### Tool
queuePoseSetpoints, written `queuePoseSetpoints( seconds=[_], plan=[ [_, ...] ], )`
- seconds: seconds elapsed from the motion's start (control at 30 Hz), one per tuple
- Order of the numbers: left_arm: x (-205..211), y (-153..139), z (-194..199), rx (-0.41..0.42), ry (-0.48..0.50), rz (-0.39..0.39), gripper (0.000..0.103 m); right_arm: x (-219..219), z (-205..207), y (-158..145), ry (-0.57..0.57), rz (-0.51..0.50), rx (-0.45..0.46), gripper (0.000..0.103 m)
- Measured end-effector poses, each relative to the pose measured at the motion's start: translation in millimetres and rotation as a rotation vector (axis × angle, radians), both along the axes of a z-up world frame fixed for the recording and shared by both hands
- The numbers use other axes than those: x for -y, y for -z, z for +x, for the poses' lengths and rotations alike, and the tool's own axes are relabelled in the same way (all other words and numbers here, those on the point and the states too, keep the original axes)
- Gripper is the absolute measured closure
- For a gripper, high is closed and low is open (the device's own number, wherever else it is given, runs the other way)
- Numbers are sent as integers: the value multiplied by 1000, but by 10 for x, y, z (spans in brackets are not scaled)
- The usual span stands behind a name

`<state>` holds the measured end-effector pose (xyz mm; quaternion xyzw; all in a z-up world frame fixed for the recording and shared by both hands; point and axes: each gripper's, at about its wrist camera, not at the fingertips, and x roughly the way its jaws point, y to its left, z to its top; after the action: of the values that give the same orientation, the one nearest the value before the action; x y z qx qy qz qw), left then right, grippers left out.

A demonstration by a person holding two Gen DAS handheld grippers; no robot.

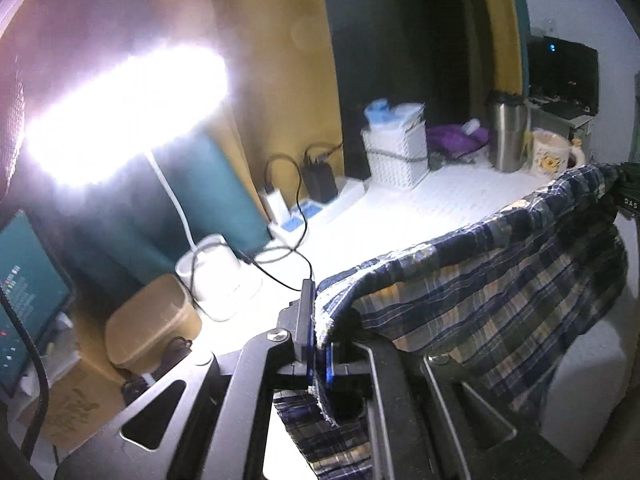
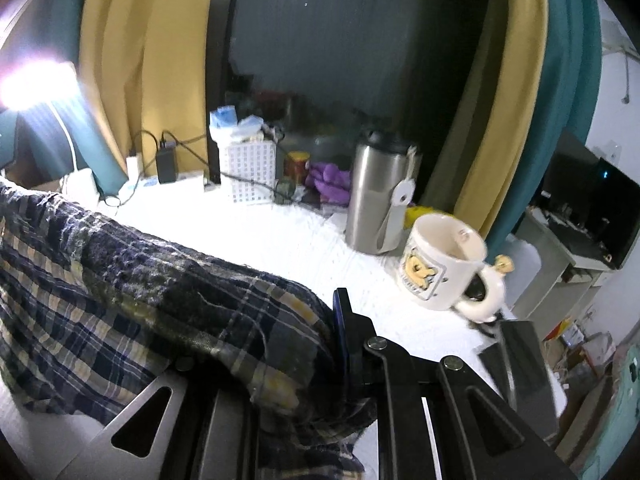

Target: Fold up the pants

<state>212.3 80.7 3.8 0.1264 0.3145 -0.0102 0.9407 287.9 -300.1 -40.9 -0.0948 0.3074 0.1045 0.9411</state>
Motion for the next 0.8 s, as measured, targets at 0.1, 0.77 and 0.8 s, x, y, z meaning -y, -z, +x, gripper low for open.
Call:
queuePoseSetpoints(
  seconds=[0.1,0.77,0.8],
  plan=[
    [-33,160,191,-41,-8,1,100,-64,176,151,3,-4,-37,88],
    [-261,855,984,-207,-48,-109,97,-244,886,652,22,-35,-176,88],
    [-261,879,998,-212,-48,-108,97,-249,905,661,21,-39,-178,88]
  ],
)
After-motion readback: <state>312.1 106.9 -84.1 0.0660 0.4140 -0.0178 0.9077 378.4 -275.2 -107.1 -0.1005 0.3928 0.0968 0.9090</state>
